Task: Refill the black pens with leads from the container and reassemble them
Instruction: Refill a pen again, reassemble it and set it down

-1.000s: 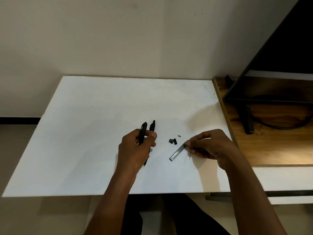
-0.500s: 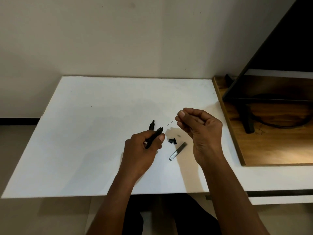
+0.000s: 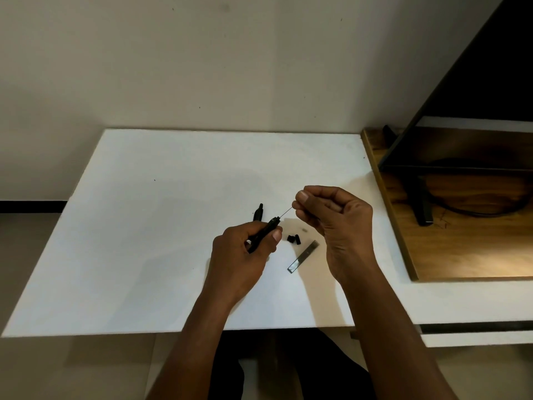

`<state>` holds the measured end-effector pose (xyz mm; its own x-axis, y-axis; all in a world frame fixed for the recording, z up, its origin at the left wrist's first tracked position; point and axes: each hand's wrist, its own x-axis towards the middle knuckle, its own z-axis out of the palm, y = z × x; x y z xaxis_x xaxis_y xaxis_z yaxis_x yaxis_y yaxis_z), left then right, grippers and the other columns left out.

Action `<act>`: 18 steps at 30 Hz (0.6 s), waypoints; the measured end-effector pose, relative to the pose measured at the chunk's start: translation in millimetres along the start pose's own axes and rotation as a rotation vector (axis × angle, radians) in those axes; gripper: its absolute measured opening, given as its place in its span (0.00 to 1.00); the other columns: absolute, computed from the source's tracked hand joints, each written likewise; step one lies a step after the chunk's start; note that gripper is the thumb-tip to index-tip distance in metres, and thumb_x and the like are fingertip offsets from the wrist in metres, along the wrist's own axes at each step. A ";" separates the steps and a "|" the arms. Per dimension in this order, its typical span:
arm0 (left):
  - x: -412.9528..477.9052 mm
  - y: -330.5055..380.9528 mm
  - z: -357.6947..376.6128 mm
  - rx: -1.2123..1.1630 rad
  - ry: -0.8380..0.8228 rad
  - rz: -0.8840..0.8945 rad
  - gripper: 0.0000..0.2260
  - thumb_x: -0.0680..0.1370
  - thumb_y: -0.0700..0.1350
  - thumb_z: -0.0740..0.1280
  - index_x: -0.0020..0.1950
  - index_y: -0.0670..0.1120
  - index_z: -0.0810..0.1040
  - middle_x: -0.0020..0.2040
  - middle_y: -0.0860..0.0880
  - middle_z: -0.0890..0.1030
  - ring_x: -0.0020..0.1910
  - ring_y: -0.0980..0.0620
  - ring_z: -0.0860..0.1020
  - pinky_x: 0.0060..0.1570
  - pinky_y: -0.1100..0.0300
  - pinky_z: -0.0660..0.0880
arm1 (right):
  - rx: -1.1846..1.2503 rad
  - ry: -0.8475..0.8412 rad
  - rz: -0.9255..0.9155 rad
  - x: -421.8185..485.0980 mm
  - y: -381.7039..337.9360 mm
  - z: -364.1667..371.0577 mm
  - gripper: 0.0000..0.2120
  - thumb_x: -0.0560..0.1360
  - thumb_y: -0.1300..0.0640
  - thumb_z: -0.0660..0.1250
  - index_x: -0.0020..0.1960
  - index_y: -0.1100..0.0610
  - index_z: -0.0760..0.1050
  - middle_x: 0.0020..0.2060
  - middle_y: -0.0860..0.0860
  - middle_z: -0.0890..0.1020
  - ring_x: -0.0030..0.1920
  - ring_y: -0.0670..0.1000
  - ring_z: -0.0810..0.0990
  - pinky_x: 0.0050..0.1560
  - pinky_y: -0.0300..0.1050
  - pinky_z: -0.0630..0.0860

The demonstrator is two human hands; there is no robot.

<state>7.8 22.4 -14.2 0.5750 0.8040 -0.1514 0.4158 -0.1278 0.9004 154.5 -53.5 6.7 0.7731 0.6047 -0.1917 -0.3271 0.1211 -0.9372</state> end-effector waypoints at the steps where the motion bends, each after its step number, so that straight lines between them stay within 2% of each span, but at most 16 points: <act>1: -0.1 -0.2 -0.1 -0.004 0.001 0.000 0.11 0.77 0.56 0.68 0.52 0.53 0.86 0.39 0.55 0.86 0.31 0.65 0.77 0.38 0.62 0.75 | -0.002 0.000 -0.002 0.0 0.1 -0.1 0.08 0.71 0.67 0.76 0.49 0.65 0.84 0.40 0.60 0.88 0.42 0.59 0.88 0.44 0.42 0.82; 18: 1.1 -2.2 1.0 -0.016 -0.001 -0.007 0.08 0.77 0.56 0.69 0.48 0.55 0.86 0.37 0.56 0.86 0.31 0.63 0.77 0.36 0.63 0.76 | 0.014 0.022 -0.008 3.1 1.7 -2.6 0.08 0.71 0.68 0.76 0.50 0.65 0.84 0.40 0.60 0.88 0.42 0.58 0.88 0.44 0.42 0.82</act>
<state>8.3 22.9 -16.7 0.5726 0.8045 -0.1579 0.4087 -0.1131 0.9057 157.7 -53.4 3.8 0.7873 0.5863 -0.1911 -0.3288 0.1370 -0.9344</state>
